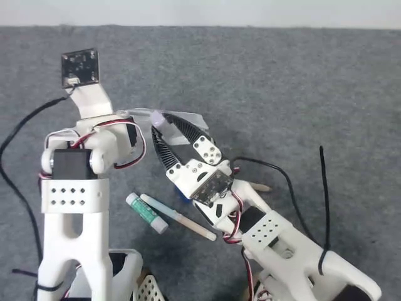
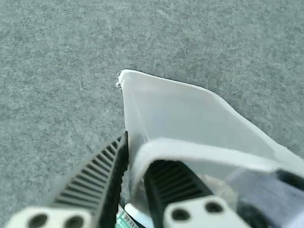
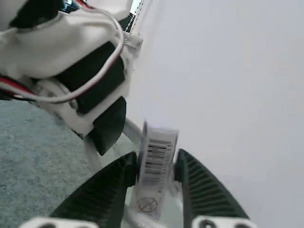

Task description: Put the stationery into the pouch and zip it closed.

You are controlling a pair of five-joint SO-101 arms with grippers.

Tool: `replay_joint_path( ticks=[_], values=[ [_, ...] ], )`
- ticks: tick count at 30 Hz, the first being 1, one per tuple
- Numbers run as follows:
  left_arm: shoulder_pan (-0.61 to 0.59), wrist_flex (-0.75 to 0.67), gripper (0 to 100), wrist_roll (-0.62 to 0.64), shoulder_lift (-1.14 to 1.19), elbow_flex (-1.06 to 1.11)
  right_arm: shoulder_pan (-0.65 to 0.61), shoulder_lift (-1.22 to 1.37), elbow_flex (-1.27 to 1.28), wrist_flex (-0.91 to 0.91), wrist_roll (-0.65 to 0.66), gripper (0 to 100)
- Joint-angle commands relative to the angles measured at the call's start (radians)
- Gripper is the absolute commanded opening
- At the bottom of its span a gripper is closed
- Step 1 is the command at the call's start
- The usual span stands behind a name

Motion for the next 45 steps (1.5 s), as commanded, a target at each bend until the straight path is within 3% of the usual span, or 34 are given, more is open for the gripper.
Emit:
replay_joint_path(
  ticks=[1,13,18,22,30,34,45],
  values=[
    [-0.006,-0.034,1,0.012,-0.035,-0.013,0.022,0.025,0.023,0.001,0.015,20.2],
    [-0.006,-0.031,1,0.012,-0.035,-0.013,0.027,0.015,0.026,0.002,0.015,16.8],
    [-0.006,-0.031,1,0.012,-0.035,-0.013,0.061,-0.159,0.094,0.015,0.012,16.7],
    [-0.008,-0.031,1,0.012,-0.040,-0.013,0.101,-0.349,0.081,0.285,-0.014,16.7],
    [-0.009,-0.031,1,0.012,-0.043,-0.013,0.168,-0.544,-0.144,0.929,-0.259,16.6],
    [-0.015,-0.031,1,0.011,-0.043,-0.013,0.226,-0.527,-0.221,1.052,-0.292,16.6],
    [-0.204,-0.051,1,0.063,-0.043,-0.021,0.320,-0.338,-0.416,1.302,-0.305,16.8]
  ],
)
